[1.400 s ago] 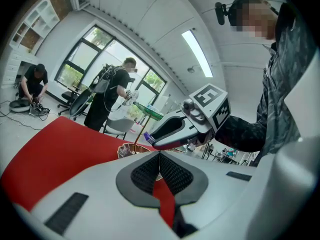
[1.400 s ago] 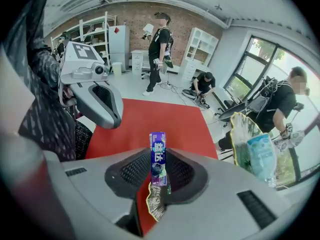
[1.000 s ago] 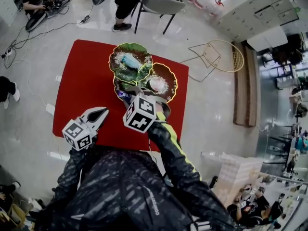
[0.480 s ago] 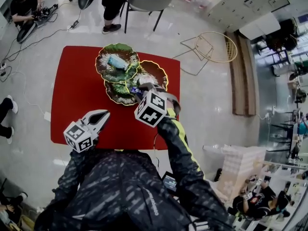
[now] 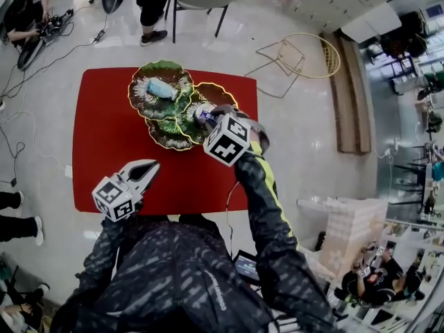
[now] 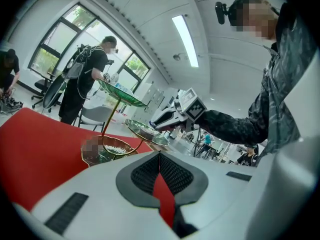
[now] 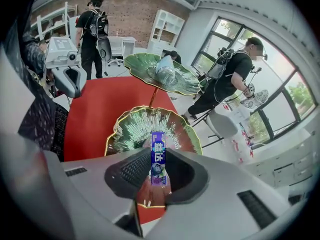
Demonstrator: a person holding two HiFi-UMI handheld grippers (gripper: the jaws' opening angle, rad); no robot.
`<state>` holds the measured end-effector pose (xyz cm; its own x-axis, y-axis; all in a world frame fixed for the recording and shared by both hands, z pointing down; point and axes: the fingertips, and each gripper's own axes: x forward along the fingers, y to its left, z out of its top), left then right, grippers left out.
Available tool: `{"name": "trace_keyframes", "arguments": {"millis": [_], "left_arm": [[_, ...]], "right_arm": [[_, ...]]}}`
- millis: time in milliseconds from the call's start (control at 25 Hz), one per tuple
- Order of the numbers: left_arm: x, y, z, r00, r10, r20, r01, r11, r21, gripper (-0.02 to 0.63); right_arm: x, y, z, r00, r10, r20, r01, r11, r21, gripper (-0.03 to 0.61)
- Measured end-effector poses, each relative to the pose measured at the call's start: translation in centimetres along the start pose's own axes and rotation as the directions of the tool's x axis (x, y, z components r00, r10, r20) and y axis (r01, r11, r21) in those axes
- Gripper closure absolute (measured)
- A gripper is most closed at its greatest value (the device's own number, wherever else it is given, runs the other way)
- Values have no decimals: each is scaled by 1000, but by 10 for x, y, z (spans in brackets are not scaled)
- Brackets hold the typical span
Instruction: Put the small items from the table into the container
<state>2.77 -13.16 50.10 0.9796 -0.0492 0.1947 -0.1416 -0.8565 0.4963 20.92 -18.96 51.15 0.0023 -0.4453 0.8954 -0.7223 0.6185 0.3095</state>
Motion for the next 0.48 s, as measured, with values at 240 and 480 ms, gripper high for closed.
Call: {"name": "trace_keyframes", "arguments": {"millis": [240,480], "left_arm": [[4,1,-8,1000,-14,-19,14,1000,-13,604],[6,-1,-11,999,-20,-25,19,1000,-19,604]], "right_arm": [[12,-8,-4,1000,6,-8,-6,1000,5,485],[19,-10,-2,1000,10,-10,-10,1000,6,485]]}}
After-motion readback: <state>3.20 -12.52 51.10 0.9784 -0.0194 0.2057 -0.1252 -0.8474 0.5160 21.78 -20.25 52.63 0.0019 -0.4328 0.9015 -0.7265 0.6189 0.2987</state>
